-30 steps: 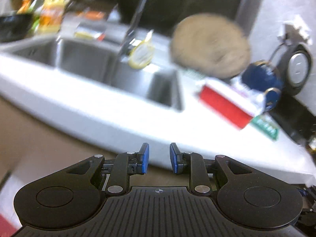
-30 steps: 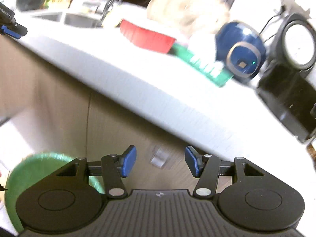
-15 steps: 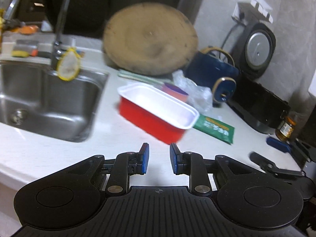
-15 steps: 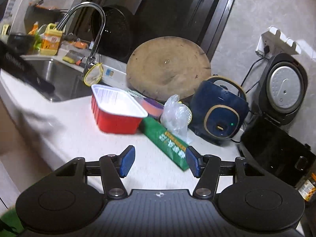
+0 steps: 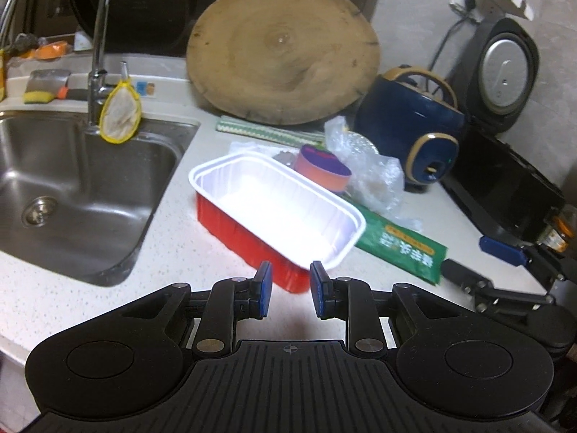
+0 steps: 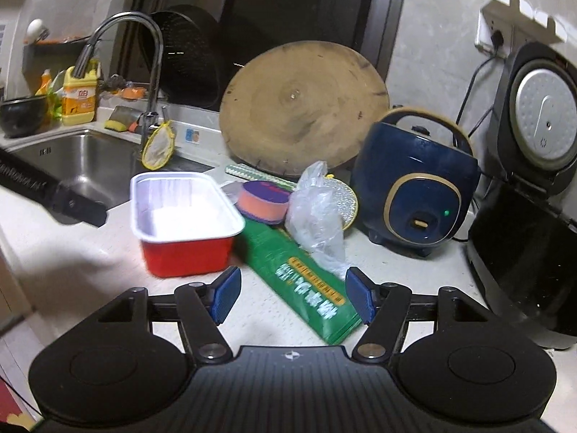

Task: Collect trash

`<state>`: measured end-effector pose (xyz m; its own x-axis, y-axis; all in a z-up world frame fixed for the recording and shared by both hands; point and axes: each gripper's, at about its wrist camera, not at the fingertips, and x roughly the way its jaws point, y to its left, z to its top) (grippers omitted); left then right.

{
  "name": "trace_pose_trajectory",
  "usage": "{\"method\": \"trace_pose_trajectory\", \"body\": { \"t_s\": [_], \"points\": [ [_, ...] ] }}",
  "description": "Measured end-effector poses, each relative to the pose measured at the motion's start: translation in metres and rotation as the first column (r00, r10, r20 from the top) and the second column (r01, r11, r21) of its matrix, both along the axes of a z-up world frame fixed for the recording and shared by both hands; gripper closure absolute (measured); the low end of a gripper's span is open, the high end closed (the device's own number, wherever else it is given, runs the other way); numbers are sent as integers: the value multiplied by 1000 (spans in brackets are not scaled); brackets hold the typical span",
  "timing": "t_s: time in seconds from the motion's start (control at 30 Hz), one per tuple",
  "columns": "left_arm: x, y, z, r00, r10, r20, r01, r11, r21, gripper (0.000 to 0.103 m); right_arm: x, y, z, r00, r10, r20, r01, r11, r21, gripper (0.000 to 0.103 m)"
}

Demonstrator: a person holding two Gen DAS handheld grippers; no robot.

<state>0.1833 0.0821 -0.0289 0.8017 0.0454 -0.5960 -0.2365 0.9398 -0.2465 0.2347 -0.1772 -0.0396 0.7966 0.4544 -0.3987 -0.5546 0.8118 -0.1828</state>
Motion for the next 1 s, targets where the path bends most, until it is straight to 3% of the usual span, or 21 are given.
{"method": "trace_pose_trajectory", "body": {
  "t_s": [0.17,0.4,0.57,0.67,0.8,0.9,1.0],
  "points": [
    [14,4,0,999,51,-13,-51,999,4,77,34,-7,3,997,-20,-71,22,999,26,33],
    [25,18,0,990,143,4,-143,988,-57,77,66,-11,-16,979,-37,-200,52,996,72,32],
    [41,27,-5,968,251,10,-250,967,-55,77,67,-6,-26,978,-49,-203,65,995,76,32],
    [56,29,-10,965,261,-3,-261,963,-65,77,64,-3,-25,979,-52,-197,69,994,82,32],
    [73,25,-19,958,283,-45,-281,959,41,77,61,-2,-20,979,-54,-199,75,992,97,31],
    [71,28,-25,958,286,-36,-284,957,54,68,57,-2,-16,985,-67,-160,81,993,83,26],
    [68,30,-25,961,276,-31,-274,960,67,68,56,-4,-14,988,-54,-142,64,996,67,25]
  ]
}}
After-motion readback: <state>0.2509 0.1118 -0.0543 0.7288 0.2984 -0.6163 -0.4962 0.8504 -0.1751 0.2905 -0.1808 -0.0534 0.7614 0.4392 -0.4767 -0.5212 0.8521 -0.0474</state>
